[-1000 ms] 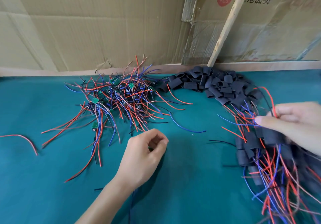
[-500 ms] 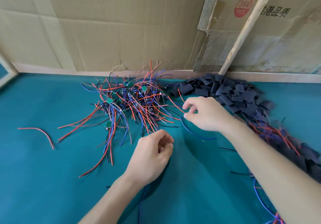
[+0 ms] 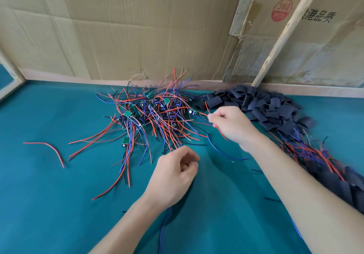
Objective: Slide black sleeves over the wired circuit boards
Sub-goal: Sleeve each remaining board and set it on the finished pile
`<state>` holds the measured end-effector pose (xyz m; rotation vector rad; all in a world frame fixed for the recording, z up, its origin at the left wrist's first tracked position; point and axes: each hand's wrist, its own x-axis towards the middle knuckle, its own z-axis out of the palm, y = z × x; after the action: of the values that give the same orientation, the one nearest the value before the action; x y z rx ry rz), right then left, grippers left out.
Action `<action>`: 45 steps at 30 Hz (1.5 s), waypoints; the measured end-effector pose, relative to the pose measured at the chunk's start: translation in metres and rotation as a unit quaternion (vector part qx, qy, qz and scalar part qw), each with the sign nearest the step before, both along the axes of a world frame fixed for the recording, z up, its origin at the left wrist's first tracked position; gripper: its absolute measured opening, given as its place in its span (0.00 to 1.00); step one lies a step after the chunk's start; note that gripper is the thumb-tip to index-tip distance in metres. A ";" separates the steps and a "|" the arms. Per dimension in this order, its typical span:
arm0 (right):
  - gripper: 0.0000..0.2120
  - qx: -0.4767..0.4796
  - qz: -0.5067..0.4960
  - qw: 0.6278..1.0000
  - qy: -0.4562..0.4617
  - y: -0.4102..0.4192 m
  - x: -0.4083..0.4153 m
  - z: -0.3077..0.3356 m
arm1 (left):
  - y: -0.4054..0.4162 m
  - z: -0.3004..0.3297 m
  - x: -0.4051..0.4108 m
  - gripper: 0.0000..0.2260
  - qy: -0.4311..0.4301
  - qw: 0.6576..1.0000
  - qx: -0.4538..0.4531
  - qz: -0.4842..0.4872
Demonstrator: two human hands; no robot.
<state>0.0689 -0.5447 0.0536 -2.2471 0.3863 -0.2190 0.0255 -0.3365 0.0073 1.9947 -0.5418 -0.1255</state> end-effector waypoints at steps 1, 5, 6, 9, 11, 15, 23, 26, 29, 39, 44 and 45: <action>0.13 0.037 0.005 0.999 -0.010 0.002 -0.013 0.006 | 0.000 -0.001 0.000 0.07 0.004 1.000 -0.010 0.007; 0.13 0.155 0.068 0.985 -0.032 0.022 -0.081 0.024 | -0.004 0.002 0.003 0.08 0.146 0.975 -0.168 0.012; 0.12 0.178 0.090 0.980 -0.021 0.028 -0.097 0.024 | -0.006 0.005 0.002 0.07 0.207 0.950 -0.234 -0.003; 0.12 0.258 0.135 0.956 0.031 0.043 -0.129 0.019 | -0.007 0.010 -0.002 0.13 0.331 0.862 -0.379 -0.063; 0.12 0.306 0.144 0.939 0.060 0.047 -0.139 0.016 | -0.004 0.012 -0.003 0.17 0.360 0.843 -0.390 -0.092; 0.11 0.298 0.164 0.933 0.118 0.048 -0.146 0.016 | 0.000 0.013 0.001 0.17 0.382 0.837 -0.377 -0.108; 0.07 -0.160 0.059 0.982 0.076 -0.046 -0.081 0.054 | 0.003 0.018 0.000 0.10 0.389 0.836 -0.330 -0.200; 0.04 -0.287 -0.095 0.947 0.112 -0.099 -0.036 0.051 | 0.002 0.019 -0.006 0.10 0.370 0.859 -0.284 -0.214; 0.17 -0.368 -0.132 0.905 0.171 -0.117 -0.013 0.029 | 0.001 0.017 -0.009 0.10 0.344 0.891 -0.213 -0.206; 0.10 -0.495 -0.153 0.846 0.130 -0.120 -0.004 0.013 | 0.001 0.013 -0.006 0.06 0.259 0.947 -0.147 -0.119; 0.06 -0.339 -0.178 0.924 -0.020 -0.069 -0.041 0.061 | -0.002 0.016 -0.004 0.07 0.256 0.936 -0.224 -0.093; 0.06 -0.302 -0.162 0.938 -0.052 -0.051 -0.053 0.063 | -0.003 0.015 -0.004 0.07 0.254 0.934 -0.236 -0.081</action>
<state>0.0156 -0.5956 0.1164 -2.7415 0.7085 -0.7102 0.0210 -0.3391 0.0227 1.3724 -0.3538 -0.5465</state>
